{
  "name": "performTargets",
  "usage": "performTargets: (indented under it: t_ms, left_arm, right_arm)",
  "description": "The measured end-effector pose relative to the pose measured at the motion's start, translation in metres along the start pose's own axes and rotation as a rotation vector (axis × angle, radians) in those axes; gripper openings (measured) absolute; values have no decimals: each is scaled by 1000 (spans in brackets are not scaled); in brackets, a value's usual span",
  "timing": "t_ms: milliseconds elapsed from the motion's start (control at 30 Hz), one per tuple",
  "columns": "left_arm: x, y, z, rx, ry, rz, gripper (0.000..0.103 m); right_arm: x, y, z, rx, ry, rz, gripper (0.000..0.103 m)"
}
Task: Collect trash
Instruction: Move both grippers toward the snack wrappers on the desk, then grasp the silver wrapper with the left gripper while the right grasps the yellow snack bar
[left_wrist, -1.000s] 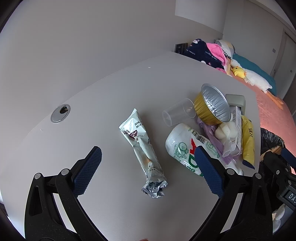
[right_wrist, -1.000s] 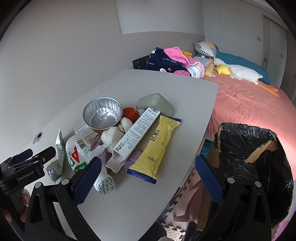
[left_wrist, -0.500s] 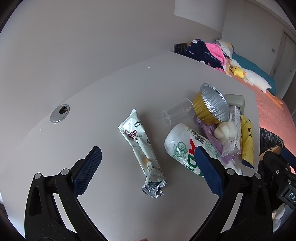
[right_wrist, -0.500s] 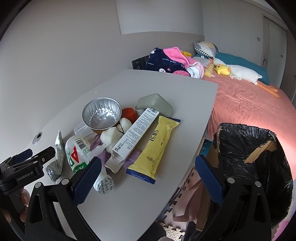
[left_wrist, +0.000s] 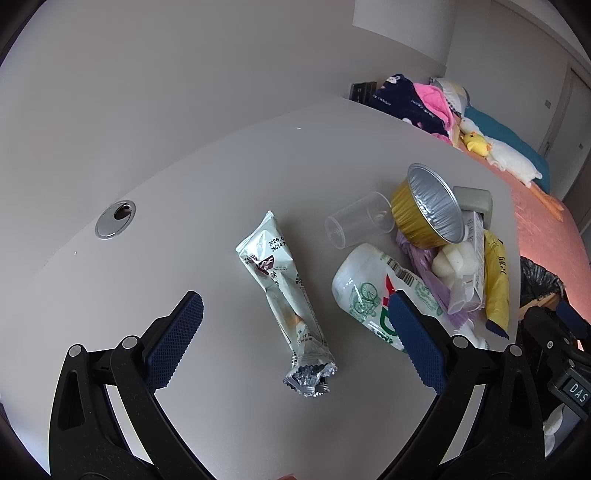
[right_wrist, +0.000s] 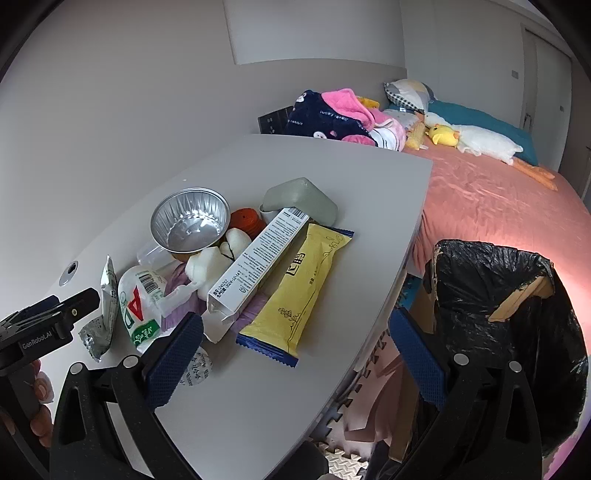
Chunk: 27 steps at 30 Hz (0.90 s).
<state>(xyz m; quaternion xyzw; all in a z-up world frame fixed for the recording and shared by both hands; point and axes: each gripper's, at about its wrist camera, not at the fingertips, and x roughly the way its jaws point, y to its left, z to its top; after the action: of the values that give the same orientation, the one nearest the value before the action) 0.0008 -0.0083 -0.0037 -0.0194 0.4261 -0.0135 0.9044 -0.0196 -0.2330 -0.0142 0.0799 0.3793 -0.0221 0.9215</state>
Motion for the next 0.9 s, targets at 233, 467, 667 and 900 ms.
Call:
performTargets:
  t_ms: [233,467,667,900]
  left_arm:
    - [23,12,6,-56,54,38,97]
    - [39,20,9,-76,78,107,96]
    - [52,22,10,-72,120,137,87]
    - [61,28,5,-79,151,158,79]
  right_arm:
    - [13,-11,-1,16,1,-25,100]
    - [37,-21,8,65,33,-31,88]
    - [56,-19,10,77,70,-31,76]
    - [70,-16,6,52,102,-67,49]
